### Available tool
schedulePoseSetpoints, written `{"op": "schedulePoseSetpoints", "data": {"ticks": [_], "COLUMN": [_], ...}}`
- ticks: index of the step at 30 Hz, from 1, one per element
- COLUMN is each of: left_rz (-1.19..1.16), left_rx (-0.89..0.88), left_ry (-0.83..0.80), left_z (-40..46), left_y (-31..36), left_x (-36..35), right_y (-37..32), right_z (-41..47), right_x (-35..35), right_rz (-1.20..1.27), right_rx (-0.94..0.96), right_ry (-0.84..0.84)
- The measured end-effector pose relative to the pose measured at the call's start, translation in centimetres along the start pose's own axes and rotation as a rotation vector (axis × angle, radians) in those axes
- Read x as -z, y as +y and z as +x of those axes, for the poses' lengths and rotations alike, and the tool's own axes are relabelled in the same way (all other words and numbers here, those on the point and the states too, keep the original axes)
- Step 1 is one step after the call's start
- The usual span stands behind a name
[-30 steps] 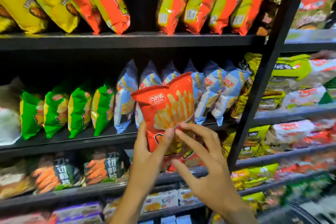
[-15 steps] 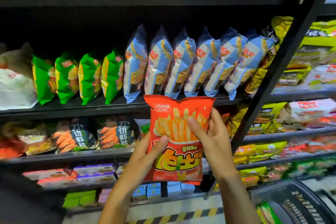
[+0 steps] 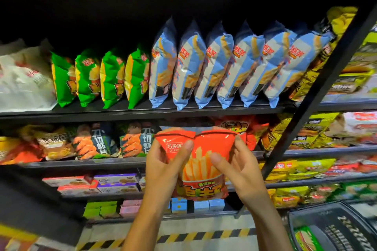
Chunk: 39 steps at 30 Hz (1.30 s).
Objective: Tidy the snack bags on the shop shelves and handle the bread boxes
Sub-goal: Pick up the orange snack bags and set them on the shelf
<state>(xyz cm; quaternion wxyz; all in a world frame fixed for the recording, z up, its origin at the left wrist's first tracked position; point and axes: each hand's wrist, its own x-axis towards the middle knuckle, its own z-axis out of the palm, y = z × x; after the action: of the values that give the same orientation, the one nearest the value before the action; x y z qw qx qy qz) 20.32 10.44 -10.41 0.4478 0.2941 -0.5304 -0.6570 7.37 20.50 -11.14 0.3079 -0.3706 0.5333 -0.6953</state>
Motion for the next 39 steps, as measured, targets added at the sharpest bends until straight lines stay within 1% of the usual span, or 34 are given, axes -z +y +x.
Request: {"op": "schedulePoseSetpoints", "data": {"ticks": [2,5,10,15,18,21,26,30,32,34,36,39], "left_rz": [0.042,0.07,0.093,0.037,0.001,0.02,-0.106,-0.138,-0.135,-0.114,-0.084,-0.037], "left_rx": [-0.022,-0.063,-0.111,-0.008,0.021,0.033,0.164,0.212,0.218,0.206,0.179,0.164], "left_ry": [-0.018,-0.065,-0.168,-0.243,-0.194,-0.127,-0.011,0.074,0.075,0.051,0.014,-0.033], "left_z": [-0.1,-0.3,-0.7,-0.7,-0.4,-0.5,-0.5,-0.1,0.1,0.1,0.1,0.4], "left_y": [-0.1,0.0,-0.1,0.1,0.4,0.7,1.0,0.5,0.2,0.1,-0.1,0.0], "left_x": [0.1,0.1,-0.2,-0.4,-0.7,-1.2,-2.2,-2.2,-2.0,-1.9,-1.7,-1.2], "right_y": [-0.6,-1.4,-1.3,-0.7,-0.9,-1.0,-0.8,-0.6,-0.4,-0.2,0.1,1.0], "right_z": [-0.1,0.0,0.2,0.4,0.4,0.4,0.4,0.2,0.2,0.4,0.7,0.9], "right_x": [0.4,0.4,-0.2,-0.8,-0.9,-0.9,-0.9,-0.2,0.2,0.4,0.6,0.9], "right_rz": [-0.012,-0.073,-0.09,-0.076,-0.106,-0.113,-0.106,-0.1,-0.103,-0.104,-0.066,-0.007], "right_rx": [0.042,0.106,0.072,0.079,0.129,0.143,0.146,0.115,0.118,0.107,0.06,-0.014], "right_ry": [0.021,0.118,0.302,0.402,0.391,0.387,0.371,0.276,0.254,0.316,0.361,0.35]}}
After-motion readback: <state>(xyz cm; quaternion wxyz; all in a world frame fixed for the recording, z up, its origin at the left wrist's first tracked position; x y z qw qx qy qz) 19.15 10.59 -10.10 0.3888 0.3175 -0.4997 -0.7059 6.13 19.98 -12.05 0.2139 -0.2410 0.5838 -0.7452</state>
